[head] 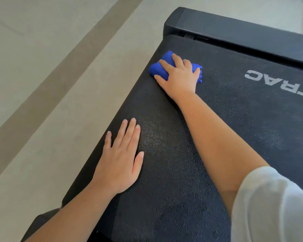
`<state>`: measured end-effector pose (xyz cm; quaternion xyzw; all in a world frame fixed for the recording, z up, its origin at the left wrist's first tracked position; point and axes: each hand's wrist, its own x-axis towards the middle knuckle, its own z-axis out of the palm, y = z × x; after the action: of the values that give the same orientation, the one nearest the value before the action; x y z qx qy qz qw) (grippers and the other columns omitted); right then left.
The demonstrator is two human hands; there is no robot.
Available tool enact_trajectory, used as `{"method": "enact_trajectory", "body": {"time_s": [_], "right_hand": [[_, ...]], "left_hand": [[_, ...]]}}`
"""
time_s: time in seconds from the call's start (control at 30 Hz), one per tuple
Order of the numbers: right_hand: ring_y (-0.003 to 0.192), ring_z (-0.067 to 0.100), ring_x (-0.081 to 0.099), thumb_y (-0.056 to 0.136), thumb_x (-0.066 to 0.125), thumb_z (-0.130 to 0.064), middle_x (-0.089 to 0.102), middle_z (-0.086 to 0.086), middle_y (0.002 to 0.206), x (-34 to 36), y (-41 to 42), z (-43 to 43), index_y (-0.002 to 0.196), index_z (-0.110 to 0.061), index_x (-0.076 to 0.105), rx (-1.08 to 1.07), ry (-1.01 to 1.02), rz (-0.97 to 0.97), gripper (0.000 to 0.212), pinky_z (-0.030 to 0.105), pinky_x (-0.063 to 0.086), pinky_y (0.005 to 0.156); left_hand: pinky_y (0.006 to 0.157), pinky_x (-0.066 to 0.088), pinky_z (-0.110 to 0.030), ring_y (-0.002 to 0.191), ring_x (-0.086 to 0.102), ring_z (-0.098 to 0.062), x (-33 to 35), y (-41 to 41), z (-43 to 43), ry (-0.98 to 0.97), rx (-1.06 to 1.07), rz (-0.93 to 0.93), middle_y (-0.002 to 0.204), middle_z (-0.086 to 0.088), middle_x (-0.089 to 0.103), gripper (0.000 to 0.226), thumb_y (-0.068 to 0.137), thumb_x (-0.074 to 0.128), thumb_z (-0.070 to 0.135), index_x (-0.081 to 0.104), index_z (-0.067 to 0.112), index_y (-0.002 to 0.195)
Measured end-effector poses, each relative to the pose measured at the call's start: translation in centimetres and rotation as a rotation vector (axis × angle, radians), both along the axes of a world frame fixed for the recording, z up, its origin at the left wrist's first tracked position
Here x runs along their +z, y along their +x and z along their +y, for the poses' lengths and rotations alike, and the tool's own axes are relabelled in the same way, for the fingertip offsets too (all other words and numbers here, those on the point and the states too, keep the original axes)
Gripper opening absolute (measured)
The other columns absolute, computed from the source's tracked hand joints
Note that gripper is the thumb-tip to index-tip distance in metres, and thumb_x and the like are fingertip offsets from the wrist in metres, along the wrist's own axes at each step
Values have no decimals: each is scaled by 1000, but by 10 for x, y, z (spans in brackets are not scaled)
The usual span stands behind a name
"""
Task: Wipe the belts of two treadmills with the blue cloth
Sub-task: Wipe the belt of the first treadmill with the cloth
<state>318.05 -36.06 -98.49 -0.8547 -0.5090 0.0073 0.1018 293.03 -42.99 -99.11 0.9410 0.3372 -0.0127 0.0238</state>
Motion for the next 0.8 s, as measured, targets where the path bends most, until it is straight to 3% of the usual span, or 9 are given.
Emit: {"method": "enact_trajectory", "body": {"time_s": [0.2, 0.37, 0.5, 0.63, 0.7, 0.8], "right_hand": [[112, 35, 53, 77, 45, -53, 55, 9, 130, -7, -47, -95, 118, -27, 64, 185, 189, -64, 52, 59, 39, 87], [118, 33, 49, 81, 49, -51, 53, 7, 134, -11, -105, -227, 122, -32, 58, 248, 199, -81, 46, 61, 38, 90], [117, 31, 47, 83, 46, -54, 54, 5, 134, -10, -97, -250, 124, -35, 49, 314, 174, -75, 45, 62, 42, 87], [111, 38, 56, 78, 51, -52, 57, 9, 130, -5, -42, -221, 120, -30, 61, 20, 130, -84, 48, 65, 42, 83], [113, 41, 53, 76, 54, -49, 54, 12, 133, -2, -21, -216, 119, -27, 64, -116, 111, -34, 49, 66, 38, 86], [113, 41, 53, 78, 48, -52, 54, 12, 133, -2, -34, -228, 119, -26, 65, -136, 126, -59, 51, 65, 37, 85]], "left_hand": [[100, 32, -59, 140, 22, -29, 1, -2, -2, -9, 4, 9, 152, -13, 25, 61, 91, 25, 37, 32, 2, 141], [98, 35, -59, 137, 28, -31, 5, 0, -2, -38, 6, 43, 150, -15, 29, 61, 91, 25, 35, 35, 0, 139], [100, 33, -59, 139, 24, -31, 11, 1, -4, -59, 9, 69, 151, -14, 26, 63, 91, 21, 36, 32, 1, 142], [113, 11, -51, 143, -9, -24, 9, 1, -4, -59, 22, 124, 157, -7, -8, 61, 98, 16, 39, 0, 10, 149], [114, 7, -50, 143, -13, -23, 10, 3, -4, -56, 24, 138, 156, -6, -13, 62, 97, 16, 39, -6, 11, 148], [114, 8, -51, 143, -10, -23, 10, 2, -5, -56, 24, 121, 156, -6, -10, 62, 98, 18, 38, -3, 10, 149]]}}
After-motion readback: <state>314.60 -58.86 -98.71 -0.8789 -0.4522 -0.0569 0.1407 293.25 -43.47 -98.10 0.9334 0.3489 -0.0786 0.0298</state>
